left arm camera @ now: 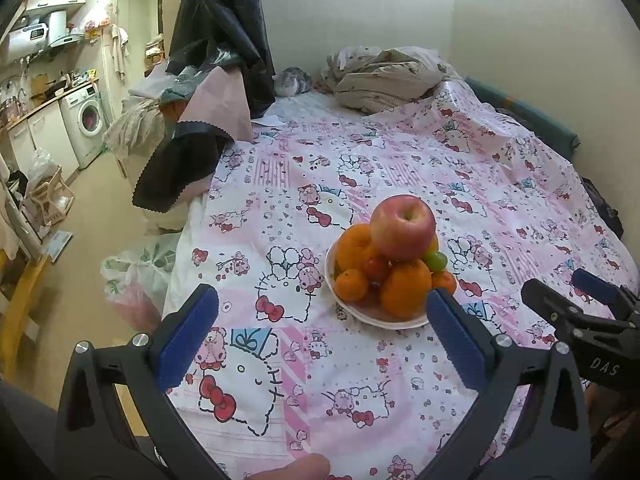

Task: Organize fruits

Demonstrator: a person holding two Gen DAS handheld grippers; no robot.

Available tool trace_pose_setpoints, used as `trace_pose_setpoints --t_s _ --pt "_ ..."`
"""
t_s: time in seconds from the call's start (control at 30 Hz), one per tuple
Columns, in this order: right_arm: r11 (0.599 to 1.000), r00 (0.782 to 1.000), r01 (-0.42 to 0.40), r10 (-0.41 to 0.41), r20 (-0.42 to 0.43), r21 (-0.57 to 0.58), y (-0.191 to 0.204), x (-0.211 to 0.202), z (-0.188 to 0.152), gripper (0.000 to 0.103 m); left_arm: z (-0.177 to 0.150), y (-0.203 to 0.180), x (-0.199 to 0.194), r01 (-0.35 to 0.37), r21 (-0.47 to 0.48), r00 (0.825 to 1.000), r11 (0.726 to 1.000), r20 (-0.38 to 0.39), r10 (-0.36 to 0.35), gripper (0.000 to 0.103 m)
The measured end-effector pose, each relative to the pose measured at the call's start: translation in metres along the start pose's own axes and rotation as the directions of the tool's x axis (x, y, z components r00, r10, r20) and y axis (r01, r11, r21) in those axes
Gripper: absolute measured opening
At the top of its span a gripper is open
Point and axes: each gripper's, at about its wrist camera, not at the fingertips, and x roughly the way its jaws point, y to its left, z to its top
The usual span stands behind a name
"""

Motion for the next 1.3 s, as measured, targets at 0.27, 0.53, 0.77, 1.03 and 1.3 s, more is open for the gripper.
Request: trace_pose_setpoints --t_s 0.27,0.53,0.77,1.03,1.3 --pt "1.000 1.000 0.004 -0.004 0.002 -0.003 -0.0001 0.0000 0.0008 0.103 0.0001 -0.0028 -0.0017 0.010 0.006 1.000 1.000 0.003 -0.010 0.103" --pt "1.000 1.000 0.009 -0.009 0.001 0.002 -0.0031 0.0005 0.0004 0.103 0.0006 -0.0024 -0.0021 0.013 0.005 1.000 1.000 0.000 -0.013 0.103" --pt "1.000 1.000 0.008 -0.008 0.004 0.004 -0.0036 -0.0002 0.0011 0.103 0.0010 -0.0023 -0.0027 0.013 0.002 1.000 1.000 0.002 -0.013 0.103" --pt "1.000 1.000 0.008 -0.008 0.003 0.005 -0.0036 -0.0002 0.0013 0.103 0.0008 -0.0024 -0.0029 0.013 0.005 1.000 1.000 0.003 -0.013 0.103" --pt "1.000 1.000 0.006 -0.006 0.001 0.008 -0.0032 -0.0018 0.0033 0.103 0.0012 -0.0021 -0.0037 0.014 0.004 1.000 1.000 0.004 -0.014 0.103"
